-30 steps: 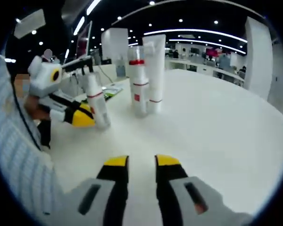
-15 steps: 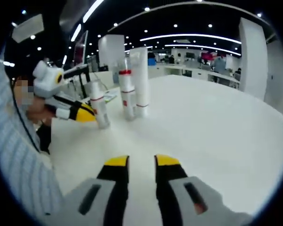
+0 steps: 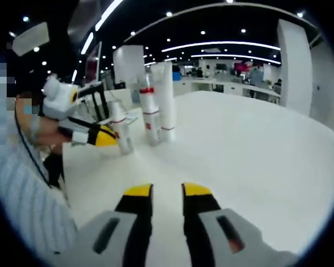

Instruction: Arrange the skincare products in the storage area until every visible bottle or jar stands upright without overlapping.

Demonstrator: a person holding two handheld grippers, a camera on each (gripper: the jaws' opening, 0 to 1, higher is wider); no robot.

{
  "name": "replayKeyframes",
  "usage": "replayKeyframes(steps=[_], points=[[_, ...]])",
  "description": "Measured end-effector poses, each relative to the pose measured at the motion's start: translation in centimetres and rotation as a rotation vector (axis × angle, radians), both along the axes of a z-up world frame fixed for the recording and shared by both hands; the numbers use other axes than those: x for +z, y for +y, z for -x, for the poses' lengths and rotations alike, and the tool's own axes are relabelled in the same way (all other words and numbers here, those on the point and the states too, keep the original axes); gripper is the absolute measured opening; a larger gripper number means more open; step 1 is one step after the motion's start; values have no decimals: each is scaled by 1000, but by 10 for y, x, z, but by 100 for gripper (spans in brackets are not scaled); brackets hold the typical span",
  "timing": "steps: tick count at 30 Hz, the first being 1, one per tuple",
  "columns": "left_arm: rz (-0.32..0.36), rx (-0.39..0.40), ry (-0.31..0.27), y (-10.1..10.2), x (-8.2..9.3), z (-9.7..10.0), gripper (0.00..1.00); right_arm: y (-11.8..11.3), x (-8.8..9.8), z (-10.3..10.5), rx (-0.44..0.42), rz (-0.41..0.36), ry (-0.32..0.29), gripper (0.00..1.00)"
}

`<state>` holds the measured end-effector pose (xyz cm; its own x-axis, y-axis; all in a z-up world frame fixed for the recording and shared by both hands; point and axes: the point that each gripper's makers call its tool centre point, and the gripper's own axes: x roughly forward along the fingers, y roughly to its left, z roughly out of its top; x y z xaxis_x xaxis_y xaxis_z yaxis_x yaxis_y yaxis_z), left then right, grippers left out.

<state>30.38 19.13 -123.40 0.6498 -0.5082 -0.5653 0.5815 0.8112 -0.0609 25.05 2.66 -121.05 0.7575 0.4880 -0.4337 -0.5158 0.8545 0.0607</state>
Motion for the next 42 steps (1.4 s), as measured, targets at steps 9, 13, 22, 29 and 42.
replayKeyframes(steps=[9,13,22,29,42], points=[[-35,-14,-16,2,2,-24,10,-13,-8,-1,-19,16,22,19],[-36,-12,-15,2,1,-33,10,-11,-9,-3,0,37,25,19],[-27,8,-18,-4,0,-46,11,-14,-11,-9,9,46,33,19],[-18,24,-20,-10,1,-51,11,-15,-13,-13,21,57,39,19],[-56,-21,-45,-15,1,-57,11,-16,-17,-18,39,50,45,19]])
